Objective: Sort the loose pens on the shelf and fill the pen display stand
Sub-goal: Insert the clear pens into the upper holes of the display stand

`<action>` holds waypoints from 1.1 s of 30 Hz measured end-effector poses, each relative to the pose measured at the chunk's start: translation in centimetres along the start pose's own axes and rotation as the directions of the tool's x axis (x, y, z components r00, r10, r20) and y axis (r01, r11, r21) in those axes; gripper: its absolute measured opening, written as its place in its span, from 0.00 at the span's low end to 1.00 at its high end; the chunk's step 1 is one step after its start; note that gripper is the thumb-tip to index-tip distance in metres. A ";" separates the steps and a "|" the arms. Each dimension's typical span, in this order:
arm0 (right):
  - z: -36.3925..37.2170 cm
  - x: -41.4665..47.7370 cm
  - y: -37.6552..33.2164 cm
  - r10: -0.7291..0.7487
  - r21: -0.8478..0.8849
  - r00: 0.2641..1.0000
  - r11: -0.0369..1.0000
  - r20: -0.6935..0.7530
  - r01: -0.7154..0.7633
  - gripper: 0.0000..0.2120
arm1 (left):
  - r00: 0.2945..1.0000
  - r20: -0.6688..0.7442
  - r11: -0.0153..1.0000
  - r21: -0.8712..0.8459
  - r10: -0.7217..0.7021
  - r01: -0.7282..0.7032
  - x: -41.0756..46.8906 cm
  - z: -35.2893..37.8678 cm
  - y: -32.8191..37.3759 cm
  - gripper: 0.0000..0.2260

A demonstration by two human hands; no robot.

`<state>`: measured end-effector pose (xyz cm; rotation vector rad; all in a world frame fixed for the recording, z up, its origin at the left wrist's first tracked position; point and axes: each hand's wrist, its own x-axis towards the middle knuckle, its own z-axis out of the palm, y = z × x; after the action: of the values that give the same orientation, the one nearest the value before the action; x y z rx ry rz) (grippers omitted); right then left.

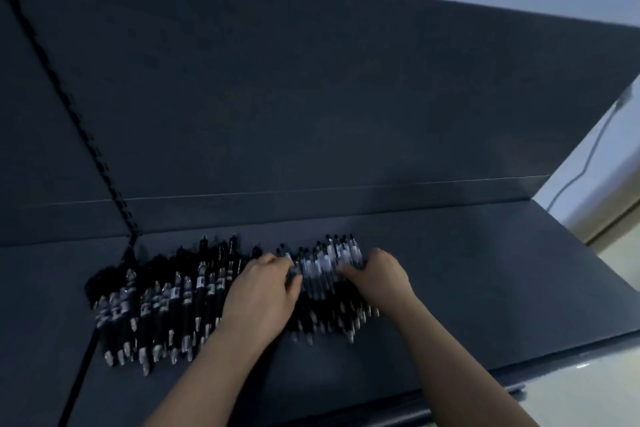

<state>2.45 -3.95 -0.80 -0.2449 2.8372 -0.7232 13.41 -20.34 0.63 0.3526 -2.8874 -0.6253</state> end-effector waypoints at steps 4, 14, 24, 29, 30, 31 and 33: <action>-0.2 0.8 1.0 -0.075 0.088 0.990 0.994 0.122 0.064 0.25 | 0.987 0.045 0.988 0.043 -0.151 0.149 -0.3 1.1 1.1 0.15; -1.4 1.3 2.2 -0.131 0.135 0.965 0.985 0.229 0.102 0.16 | 0.918 0.069 0.918 -0.034 -0.392 0.395 1.6 2.9 3.6 0.17; -1.8 0.9 2.5 -0.143 0.175 0.963 0.979 0.229 0.104 0.13 | 0.887 0.131 0.881 -0.121 -0.443 0.458 2.4 4.1 4.0 0.12; -2.9 0.7 3.1 -0.170 0.291 0.954 0.952 0.245 0.095 0.15 | 0.914 0.095 0.881 -0.244 -0.395 0.406 1.4 3.0 4.3 0.08; -3.0 0.7 3.2 -0.183 0.304 0.953 0.947 0.240 0.105 0.15 | 0.917 0.091 0.877 -0.270 -0.388 0.397 1.2 2.7 4.3 0.08; -3.1 0.6 3.3 -0.193 0.318 0.953 0.941 0.231 0.114 0.16 | 0.921 0.085 0.872 -0.298 -0.381 0.388 1.0 2.4 4.2 0.08; -3.3 0.5 3.3 -0.207 0.348 0.957 0.929 0.205 0.127 0.16 | 0.926 0.068 0.860 -0.350 -0.371 0.371 0.5 1.7 4.2 0.11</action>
<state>0.79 0.25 0.35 -0.4883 2.4390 -1.1103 11.75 -16.09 1.00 0.8614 -2.6361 -1.1894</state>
